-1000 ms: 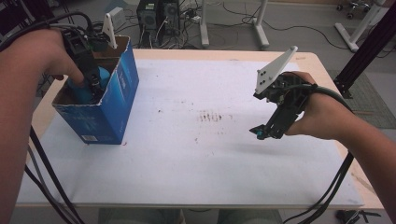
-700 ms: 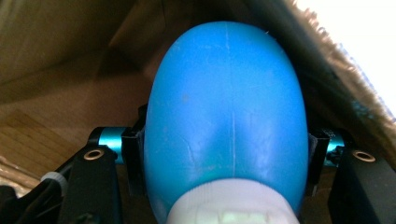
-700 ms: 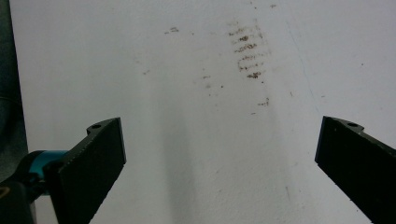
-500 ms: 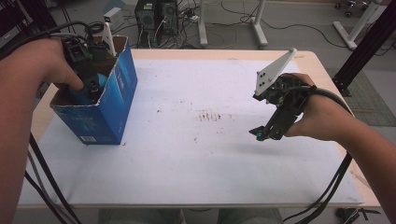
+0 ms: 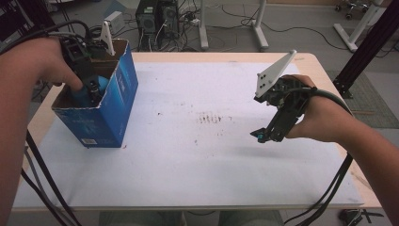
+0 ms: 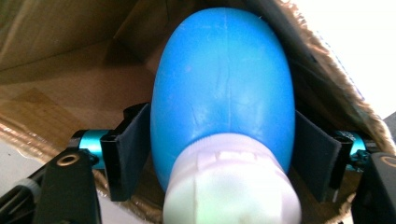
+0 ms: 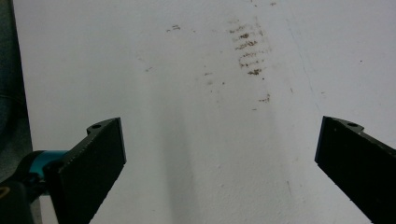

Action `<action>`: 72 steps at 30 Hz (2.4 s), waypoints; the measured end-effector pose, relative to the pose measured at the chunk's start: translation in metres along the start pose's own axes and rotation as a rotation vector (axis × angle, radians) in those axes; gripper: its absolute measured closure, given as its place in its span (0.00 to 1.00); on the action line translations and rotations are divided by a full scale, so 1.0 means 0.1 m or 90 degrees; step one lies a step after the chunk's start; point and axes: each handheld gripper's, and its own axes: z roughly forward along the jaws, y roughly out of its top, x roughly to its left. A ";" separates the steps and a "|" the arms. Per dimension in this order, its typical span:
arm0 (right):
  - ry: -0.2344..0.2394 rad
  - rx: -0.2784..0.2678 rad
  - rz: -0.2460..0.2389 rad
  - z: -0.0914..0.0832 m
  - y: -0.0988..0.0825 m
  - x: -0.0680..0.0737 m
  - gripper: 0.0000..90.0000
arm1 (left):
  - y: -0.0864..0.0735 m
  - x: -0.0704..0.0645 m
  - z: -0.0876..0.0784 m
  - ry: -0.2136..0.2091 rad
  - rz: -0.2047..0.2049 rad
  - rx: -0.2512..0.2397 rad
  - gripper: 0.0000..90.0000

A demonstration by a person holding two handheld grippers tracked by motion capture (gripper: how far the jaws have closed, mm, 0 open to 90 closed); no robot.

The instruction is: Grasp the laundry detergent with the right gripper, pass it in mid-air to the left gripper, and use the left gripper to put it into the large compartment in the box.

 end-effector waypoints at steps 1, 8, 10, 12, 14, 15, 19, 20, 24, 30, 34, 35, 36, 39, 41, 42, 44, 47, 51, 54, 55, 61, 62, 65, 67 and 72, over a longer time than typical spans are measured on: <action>-0.001 0.001 -0.002 0.00 0.00 0.00 0.01 | 0.00 0.00 -0.02 0.003 0.001 0.000 0.29; -0.001 -0.003 0.000 -0.04 -0.02 -0.01 0.01 | 0.00 -0.03 -0.13 0.007 0.006 -0.002 0.24; -0.001 -0.002 0.005 -0.06 -0.03 -0.02 0.01 | 0.01 -0.04 -0.16 0.007 0.011 0.002 0.23; -0.002 0.000 0.005 -0.07 -0.03 -0.03 0.01 | 0.02 -0.06 -0.20 0.011 0.014 0.003 0.22; -0.003 0.000 0.007 -0.10 -0.03 -0.04 0.01 | 0.02 -0.09 -0.25 0.015 0.022 0.000 0.21; -0.003 0.000 0.006 -0.11 -0.03 -0.04 0.01 | 0.02 -0.09 -0.28 0.019 0.024 0.001 0.21; -0.005 -0.002 0.006 -0.16 -0.03 -0.07 0.01 | 0.02 -0.13 -0.39 0.028 0.035 -0.005 0.20; -0.007 0.001 0.005 -0.18 -0.03 -0.08 0.01 | 0.01 -0.16 -0.48 0.034 0.044 -0.012 0.20; 0.000 0.009 -0.002 -0.24 -0.02 -0.15 0.01 | 0.01 -0.27 -0.63 0.035 0.069 -0.025 0.17; 0.009 0.035 -0.021 -0.30 0.04 -0.24 0.01 | 0.08 -0.49 -0.78 0.016 0.136 -0.045 0.16; 0.019 0.050 -0.029 -0.34 0.08 -0.30 0.01 | 0.14 -0.65 -0.82 0.005 0.181 -0.059 0.15; 0.021 0.056 -0.033 -0.35 0.09 -0.31 0.01 | 0.16 -0.68 -0.82 0.001 0.195 -0.056 0.14; 0.026 0.059 -0.034 -0.35 0.11 -0.32 0.01 | 0.18 -0.72 -0.81 0.002 0.207 -0.055 0.14; 0.029 0.070 -0.039 -0.37 0.13 -0.34 0.01 | 0.24 -0.82 -0.78 0.009 0.232 -0.048 0.12; 0.036 0.089 -0.044 -0.37 0.15 -0.35 0.01 | 0.28 -0.87 -0.76 0.008 0.250 -0.050 0.11; 0.037 0.097 -0.046 -0.37 0.15 -0.35 0.01 | 0.30 -0.90 -0.75 0.007 0.262 -0.052 0.10; 0.044 0.112 -0.051 -0.36 0.16 -0.37 0.01 | 0.34 -0.94 -0.72 -0.006 0.282 -0.059 0.09; 0.047 0.136 -0.060 -0.32 0.16 -0.40 0.01 | 0.42 -1.02 -0.68 -0.016 0.311 -0.056 0.07; 0.056 0.169 -0.074 -0.28 0.13 -0.46 0.01 | 0.48 -1.12 -0.63 -0.041 0.339 -0.061 0.04; 0.059 0.196 -0.076 -0.25 0.09 -0.51 0.01 | 0.52 -1.18 -0.61 -0.055 0.353 -0.062 0.02; 0.056 0.204 -0.080 -0.24 0.07 -0.54 0.01 | 0.53 -1.20 -0.60 -0.056 0.362 -0.066 0.02; 0.061 0.218 -0.084 -0.20 0.05 -0.61 0.01 | 0.59 -1.28 -0.60 -0.065 0.387 -0.071 0.02; 0.060 0.221 -0.082 -0.20 0.04 -0.62 0.01 | 0.61 -1.30 -0.60 -0.070 0.394 -0.076 0.02; 0.059 0.218 -0.075 -0.20 0.01 -0.68 0.01 | 0.63 -1.31 -0.62 -0.068 0.393 -0.077 0.02; 0.058 0.217 -0.075 -0.20 0.00 -0.69 0.01 | 0.64 -1.31 -0.62 -0.067 0.393 -0.077 0.02; 0.060 0.224 -0.061 -0.18 -0.04 -0.72 0.01 | 0.67 -1.32 -0.61 -0.071 0.393 -0.073 0.02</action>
